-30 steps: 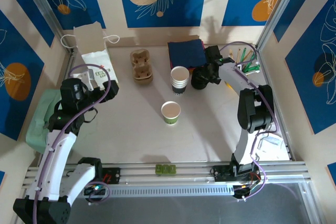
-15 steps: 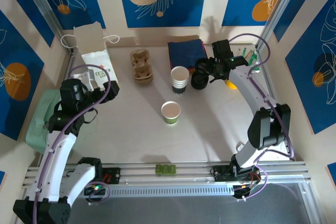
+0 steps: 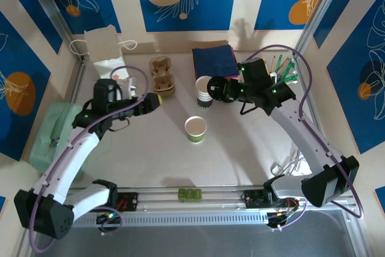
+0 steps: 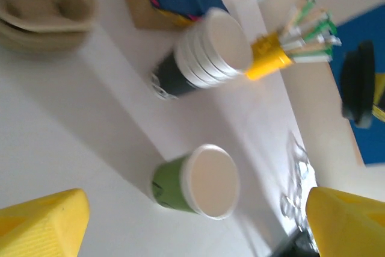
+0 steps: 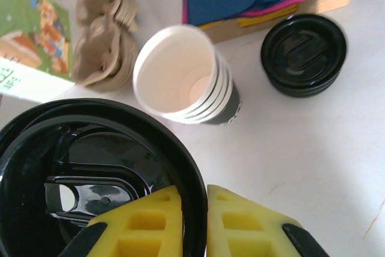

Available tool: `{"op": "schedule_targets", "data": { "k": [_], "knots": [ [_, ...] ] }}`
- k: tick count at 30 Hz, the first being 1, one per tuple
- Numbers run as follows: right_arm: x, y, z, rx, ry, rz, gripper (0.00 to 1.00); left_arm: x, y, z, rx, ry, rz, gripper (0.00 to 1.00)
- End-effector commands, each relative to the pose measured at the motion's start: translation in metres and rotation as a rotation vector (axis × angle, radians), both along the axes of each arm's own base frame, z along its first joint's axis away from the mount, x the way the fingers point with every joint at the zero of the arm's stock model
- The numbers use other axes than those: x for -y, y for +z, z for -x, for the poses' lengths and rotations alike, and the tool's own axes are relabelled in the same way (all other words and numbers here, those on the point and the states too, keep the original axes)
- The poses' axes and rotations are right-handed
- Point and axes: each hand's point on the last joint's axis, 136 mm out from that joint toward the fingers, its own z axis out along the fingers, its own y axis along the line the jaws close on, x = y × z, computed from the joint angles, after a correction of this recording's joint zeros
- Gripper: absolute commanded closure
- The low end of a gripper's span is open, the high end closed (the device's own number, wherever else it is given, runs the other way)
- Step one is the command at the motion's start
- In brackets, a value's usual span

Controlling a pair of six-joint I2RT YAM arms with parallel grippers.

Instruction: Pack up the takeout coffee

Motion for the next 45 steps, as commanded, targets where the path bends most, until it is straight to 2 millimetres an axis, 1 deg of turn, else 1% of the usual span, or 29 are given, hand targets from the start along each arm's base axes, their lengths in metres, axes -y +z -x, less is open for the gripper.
{"op": "schedule_targets", "data": {
  "k": [1,3,5,6,9,11,13,16,18,20,24,26,27,32,35,37,40,45],
  "knots": [
    [-0.018,0.001,0.022,0.011,0.118,-0.036,0.87,0.050,0.024,0.018,0.017,-0.167,0.068,0.07],
    [-0.025,-0.002,0.033,0.018,0.159,-0.044,0.87,0.073,0.023,0.026,0.004,-0.227,0.082,0.08],
    [-0.031,-0.006,0.042,0.028,0.187,-0.045,0.87,0.087,0.028,0.034,0.023,-0.275,0.104,0.08],
    [-0.034,-0.007,0.046,0.031,0.199,-0.048,0.87,0.092,0.035,0.039,0.057,-0.298,0.112,0.07],
    [-0.038,-0.012,0.057,0.023,0.217,-0.053,0.87,0.101,0.049,0.051,0.141,-0.333,0.139,0.05],
    [-0.042,-0.014,0.063,0.026,0.231,-0.050,0.87,0.105,0.052,0.057,0.146,-0.350,0.168,0.05],
    [-0.046,-0.015,0.068,0.028,0.242,-0.048,0.87,0.107,0.050,0.058,0.138,-0.342,0.181,0.05],
    [-0.053,-0.016,0.074,0.032,0.254,-0.050,0.87,0.107,0.040,0.053,0.112,-0.297,0.173,0.06],
    [-0.058,-0.019,0.077,0.030,0.259,-0.051,0.87,0.106,0.032,0.046,0.081,-0.256,0.161,0.10],
    [-0.062,-0.020,0.079,0.029,0.261,-0.047,0.87,0.109,0.028,0.045,0.065,-0.264,0.161,0.12],
    [-0.069,-0.021,0.081,0.020,0.256,-0.050,0.87,0.117,0.022,0.048,0.028,-0.304,0.192,0.30],
    [-0.071,-0.022,0.081,0.018,0.259,-0.037,0.87,0.120,0.021,0.052,0.019,-0.327,0.218,0.38],
    [-0.071,-0.023,0.081,0.019,0.257,-0.029,0.87,0.121,0.021,0.054,0.018,-0.338,0.234,0.40],
    [-0.076,-0.022,0.080,0.028,0.262,-0.018,0.86,0.120,0.013,0.059,0.006,-0.350,0.258,0.42],
    [-0.078,-0.020,0.078,0.046,0.262,-0.009,0.86,0.122,0.010,0.061,-0.008,-0.366,0.268,0.46],
    [-0.079,-0.019,0.078,0.049,0.262,-0.006,0.87,0.124,0.011,0.064,-0.001,-0.386,0.277,0.48],
    [-0.080,-0.018,0.078,0.045,0.266,0.000,0.86,0.121,0.009,0.065,0.005,-0.375,0.267,0.58],
    [-0.083,-0.017,0.080,0.055,0.268,0.003,0.84,0.122,0.010,0.068,-0.003,-0.387,0.291,0.59]
  ]
}}
